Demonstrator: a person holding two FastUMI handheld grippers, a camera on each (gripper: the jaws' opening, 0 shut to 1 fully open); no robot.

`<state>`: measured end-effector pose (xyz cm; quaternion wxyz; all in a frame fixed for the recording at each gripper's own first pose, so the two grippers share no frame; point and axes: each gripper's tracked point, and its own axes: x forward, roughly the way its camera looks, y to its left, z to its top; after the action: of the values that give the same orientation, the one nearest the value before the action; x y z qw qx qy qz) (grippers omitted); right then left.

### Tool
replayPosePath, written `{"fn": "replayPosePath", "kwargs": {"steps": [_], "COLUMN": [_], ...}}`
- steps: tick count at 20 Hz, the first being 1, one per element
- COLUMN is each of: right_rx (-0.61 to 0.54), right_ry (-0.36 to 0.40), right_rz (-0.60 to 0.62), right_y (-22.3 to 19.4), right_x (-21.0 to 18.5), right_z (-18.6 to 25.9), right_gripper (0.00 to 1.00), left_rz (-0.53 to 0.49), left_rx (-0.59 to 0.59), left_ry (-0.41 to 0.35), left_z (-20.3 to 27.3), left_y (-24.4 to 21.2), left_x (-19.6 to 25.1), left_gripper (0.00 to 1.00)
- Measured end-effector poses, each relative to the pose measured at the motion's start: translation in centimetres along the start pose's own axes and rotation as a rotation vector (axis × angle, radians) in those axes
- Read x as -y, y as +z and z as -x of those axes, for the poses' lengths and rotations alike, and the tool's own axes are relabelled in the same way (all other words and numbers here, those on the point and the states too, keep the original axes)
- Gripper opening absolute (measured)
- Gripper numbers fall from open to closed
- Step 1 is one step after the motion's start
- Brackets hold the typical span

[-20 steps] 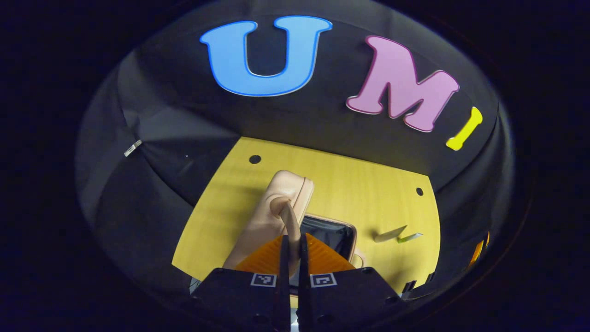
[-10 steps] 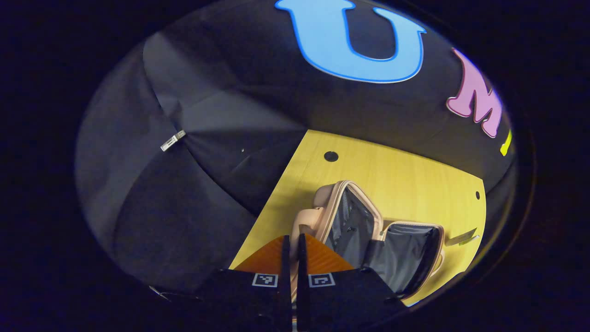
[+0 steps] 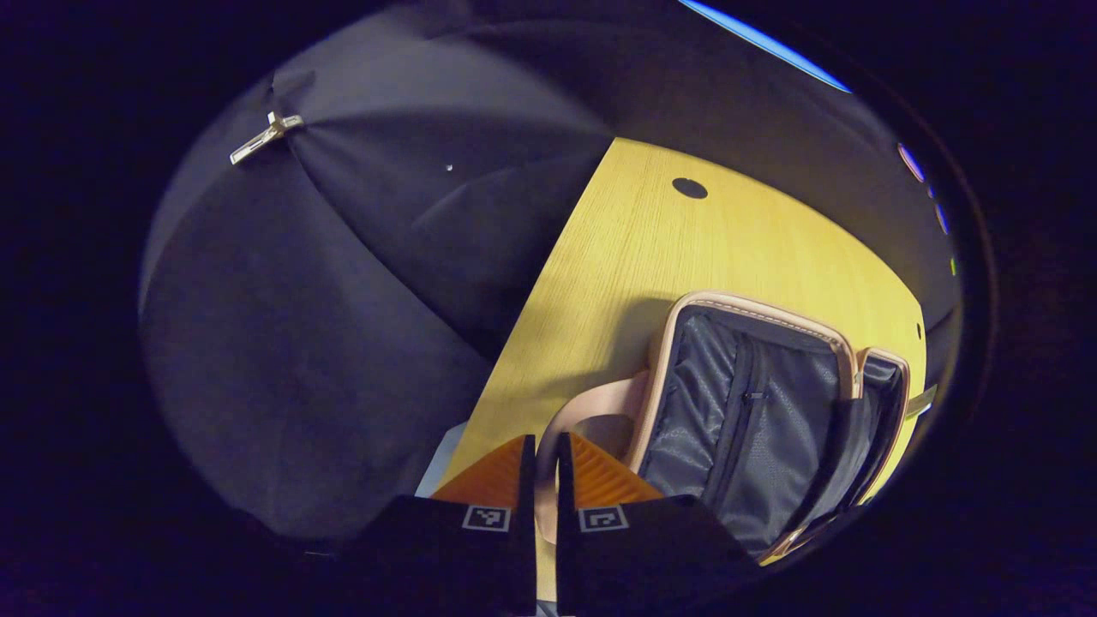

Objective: First open the suitcase, pack the skin care products into it, and then close the suitcase.

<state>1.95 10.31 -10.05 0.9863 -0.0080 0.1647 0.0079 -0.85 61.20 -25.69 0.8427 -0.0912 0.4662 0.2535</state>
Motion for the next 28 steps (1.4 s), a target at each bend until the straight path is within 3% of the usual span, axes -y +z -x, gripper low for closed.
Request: {"fn": "replayPosePath", "kwargs": {"steps": [2, 4, 5, 7, 11, 15, 16, 17, 21, 22, 25, 28], "right_rx": [-0.004, -0.001, 0.004, 0.015, 0.027, 0.112, 0.113, 0.106, 0.07, 0.057, 0.039, 0.031], "right_ry": [-0.006, -0.001, 0.0, -0.023, -0.066, -0.054, -0.036, -0.017, 0.034, 0.041, 0.076, 0.127], "right_rz": [-0.002, 0.008, 0.016, 0.02, 0.017, 0.048, 0.054, 0.06, 0.057, 0.044, 0.024, 0.06], "right_y": [0.0, 0.0, 0.0, -0.3, -1.8, -0.9, -1.2, -1.7, -4.1, -4.8, -6.0, -6.9], "right_x": [-1.0, -2.1, -2.2, -1.5, 0.8, 2.1, 2.2, 2.3, 4.1, 4.8, 5.6, 6.5], "right_z": [-0.1, 0.0, 0.2, 0.6, 0.3, 0.0, -0.4, -0.7, -2.3, -2.7, -2.9, -2.6], "right_gripper": [0.96, 0.96, 0.97, 0.96, 0.96, 0.96, 0.96, 0.96, 0.96, 0.96, 0.97, 0.96], "left_rz": [-0.006, -0.03, -0.033, -0.04, -0.1, -0.173, -0.176, -0.184, -0.295, -0.363, -0.489, -0.546], "left_rx": [0.0, 0.032, 0.108, 0.238, 0.499, 0.677, 0.659, 0.664, 0.601, 0.574, 0.517, 0.426], "left_ry": [-0.01, 0.076, 0.099, 0.056, -0.055, -0.273, -0.398, -0.458, -0.593, -0.634, -0.645, -0.653], "left_z": [-0.2, 0.5, 1.4, 4.2, 12.3, 20.2, 21.8, 22.3, 22.7, 22.6, 20.7, 17.0], "left_y": [0.0, 0.7, 2.0, 4.2, 6.1, 3.6, 1.9, 0.5, -4.5, -6.2, -7.4, -8.6], "left_x": [-0.7, -3.1, -3.6, -2.3, 6.4, 22.5, 28.7, 32.9, 45.2, 49.5, 55.0, 60.0], "left_gripper": [0.17, 0.2, 0.44, 0.92, 0.95, 0.96, 0.96, 0.96, 0.97, 0.96, 0.96, 0.96]}}
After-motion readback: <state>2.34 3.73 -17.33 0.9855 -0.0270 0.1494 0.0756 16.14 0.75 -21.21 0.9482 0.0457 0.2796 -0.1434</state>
